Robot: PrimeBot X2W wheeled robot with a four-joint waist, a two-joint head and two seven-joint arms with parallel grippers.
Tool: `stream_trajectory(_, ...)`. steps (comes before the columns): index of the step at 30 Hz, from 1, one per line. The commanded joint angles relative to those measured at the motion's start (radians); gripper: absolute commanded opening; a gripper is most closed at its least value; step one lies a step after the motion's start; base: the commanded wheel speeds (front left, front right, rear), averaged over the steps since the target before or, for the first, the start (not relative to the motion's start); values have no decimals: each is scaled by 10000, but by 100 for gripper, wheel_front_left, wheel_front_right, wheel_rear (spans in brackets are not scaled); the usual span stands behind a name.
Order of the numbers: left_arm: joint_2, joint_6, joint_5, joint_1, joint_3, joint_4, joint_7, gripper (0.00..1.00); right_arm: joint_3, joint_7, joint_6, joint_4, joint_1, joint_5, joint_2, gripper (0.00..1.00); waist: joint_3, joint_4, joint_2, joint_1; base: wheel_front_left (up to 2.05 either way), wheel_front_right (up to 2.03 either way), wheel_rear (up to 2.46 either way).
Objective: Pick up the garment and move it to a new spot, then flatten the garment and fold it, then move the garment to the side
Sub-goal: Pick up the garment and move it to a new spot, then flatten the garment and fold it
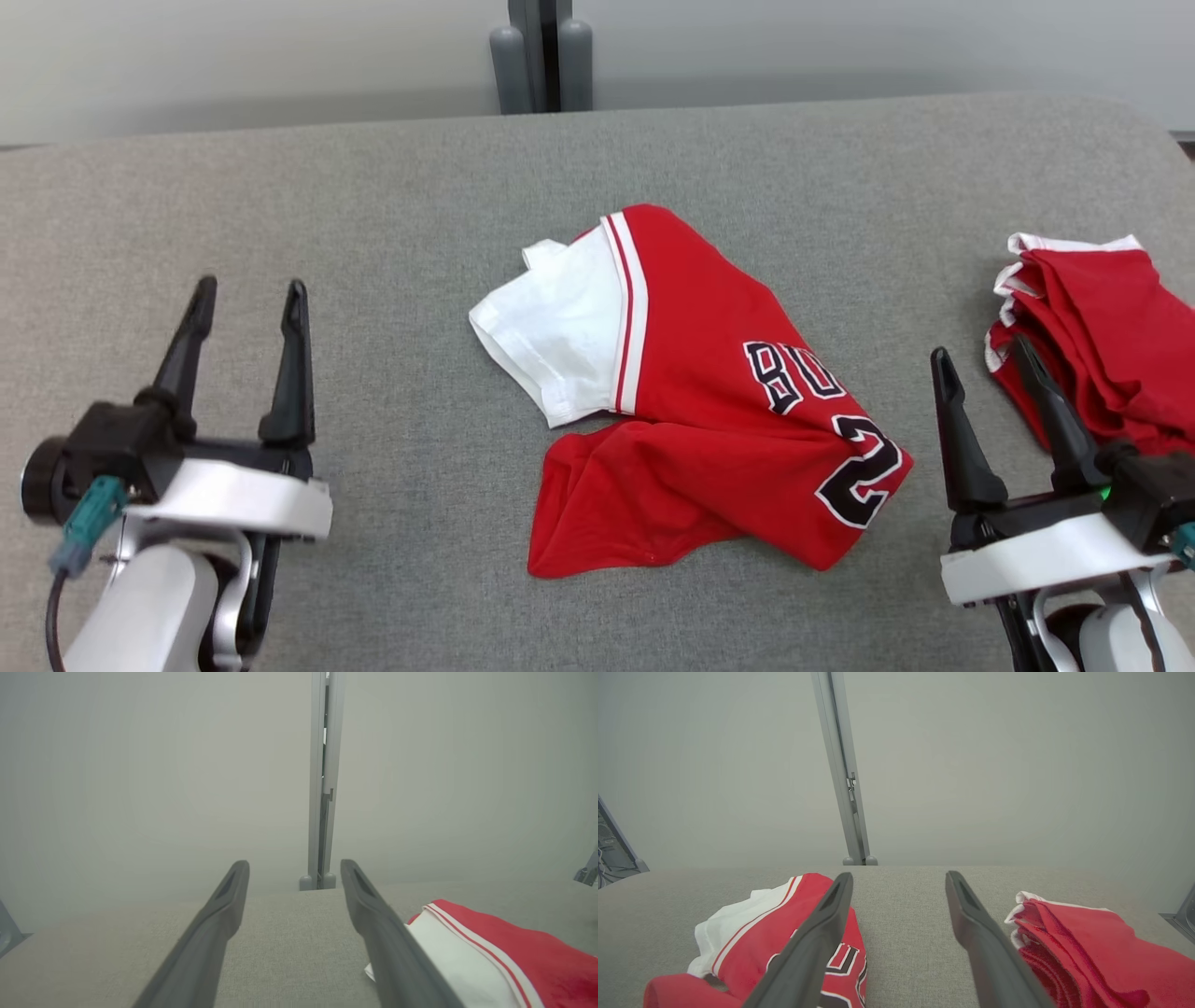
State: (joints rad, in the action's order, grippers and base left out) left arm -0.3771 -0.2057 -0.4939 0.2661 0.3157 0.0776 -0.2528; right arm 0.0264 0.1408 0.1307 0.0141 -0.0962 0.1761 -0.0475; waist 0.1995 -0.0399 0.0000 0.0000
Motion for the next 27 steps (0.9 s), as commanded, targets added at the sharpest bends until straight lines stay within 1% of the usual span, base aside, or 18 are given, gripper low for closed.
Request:
stream_trajectory(1, -145, -139, 46, -336, -16, -129, 44, 100, -91, -83, 3, 54, 202, -66, -68, 100, -230, -14, 0, 0, 0, 0, 0)
stream_trajectory(2, -145, -139, 46, -336, -16, -129, 44, 100, -91, -83, 3, 54, 202, -66, -68, 100, -230, -14, 0, 0, 0, 0, 0)
stream_trajectory(8, -270, -567, 25, -1392, 29, -679, 296, 100, -305, -338, 3, 285, 753, -94, -62, 100, -649, -51, 0, 0, 0, 0, 0)
stream_trajectory(12, -302, -770, 5, -1865, 76, -985, 427, 100, -419, -486, 3, 436, 1060, -106, -65, 100, -828, -3, 0, 0, 0, 0, 0)
stream_trajectory(19, -308, -950, -32, -2195, 127, -1227, 547, 100, -473, -727, 3, 674, 1395, -139, -64, 100, -1050, 68, 0, 0, 0, 0, 0)
stream_trajectory(27, -356, -1089, -27, -2240, 111, -1392, 611, 100, -414, -854, 3, 883, 1407, -93, -64, 100, -991, 63, 0, 0, 0, 0, 0)
